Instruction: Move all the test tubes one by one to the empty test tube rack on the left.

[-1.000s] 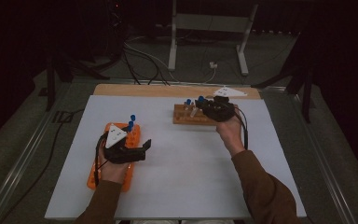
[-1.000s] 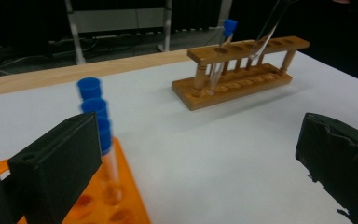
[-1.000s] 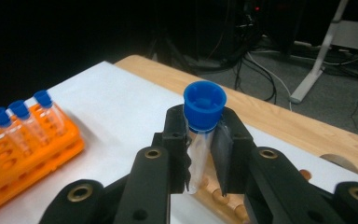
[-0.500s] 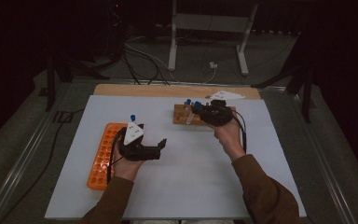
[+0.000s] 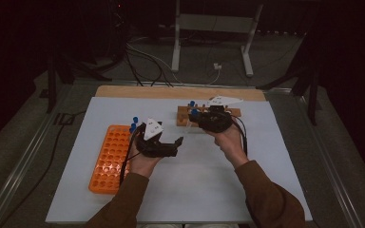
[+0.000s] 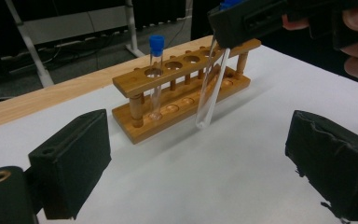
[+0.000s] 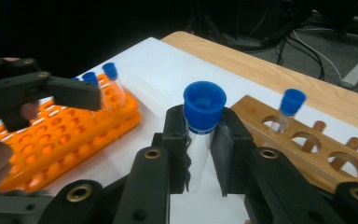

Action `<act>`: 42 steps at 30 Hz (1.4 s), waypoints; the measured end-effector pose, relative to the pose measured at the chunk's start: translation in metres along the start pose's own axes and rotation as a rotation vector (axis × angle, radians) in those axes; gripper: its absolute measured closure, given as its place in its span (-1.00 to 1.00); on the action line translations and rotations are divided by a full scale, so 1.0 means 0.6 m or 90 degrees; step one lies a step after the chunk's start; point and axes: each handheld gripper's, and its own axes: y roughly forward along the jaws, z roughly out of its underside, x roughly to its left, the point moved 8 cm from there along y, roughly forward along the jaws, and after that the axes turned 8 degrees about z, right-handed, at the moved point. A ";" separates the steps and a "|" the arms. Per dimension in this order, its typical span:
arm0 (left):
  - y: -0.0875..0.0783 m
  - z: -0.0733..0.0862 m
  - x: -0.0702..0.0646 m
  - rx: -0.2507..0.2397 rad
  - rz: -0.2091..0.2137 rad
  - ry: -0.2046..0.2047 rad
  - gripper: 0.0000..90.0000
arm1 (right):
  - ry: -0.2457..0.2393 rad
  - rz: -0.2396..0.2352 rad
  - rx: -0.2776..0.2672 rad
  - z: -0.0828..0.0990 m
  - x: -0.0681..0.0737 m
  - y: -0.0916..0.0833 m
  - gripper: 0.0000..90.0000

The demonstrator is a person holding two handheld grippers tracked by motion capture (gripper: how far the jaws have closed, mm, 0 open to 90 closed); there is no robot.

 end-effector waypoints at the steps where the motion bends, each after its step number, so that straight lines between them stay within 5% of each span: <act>1: 0.002 -0.001 0.000 0.000 -0.001 0.001 -0.80 | -0.001 -0.002 0.001 0.000 0.003 0.000 0.69; 9: 0.019 -0.009 -0.003 0.002 -0.015 0.014 -0.42 | -0.002 -0.030 0.006 0.001 0.027 0.004 0.69; 15: 0.029 -0.011 -0.008 0.001 -0.016 0.036 0.15 | -0.014 -0.043 0.006 -0.002 0.045 0.005 0.69; 24: 0.035 -0.013 -0.008 0.000 -0.009 0.033 0.64 | -0.018 -0.058 0.011 -0.001 0.058 0.007 0.69; 33: 0.038 -0.011 -0.012 0.003 -0.003 0.042 0.74 | -0.019 -0.058 0.015 0.000 0.058 0.007 0.68; 42: 0.035 -0.008 0.001 0.003 -0.006 0.019 0.74 | -0.020 -0.059 0.004 -0.003 0.052 0.000 0.19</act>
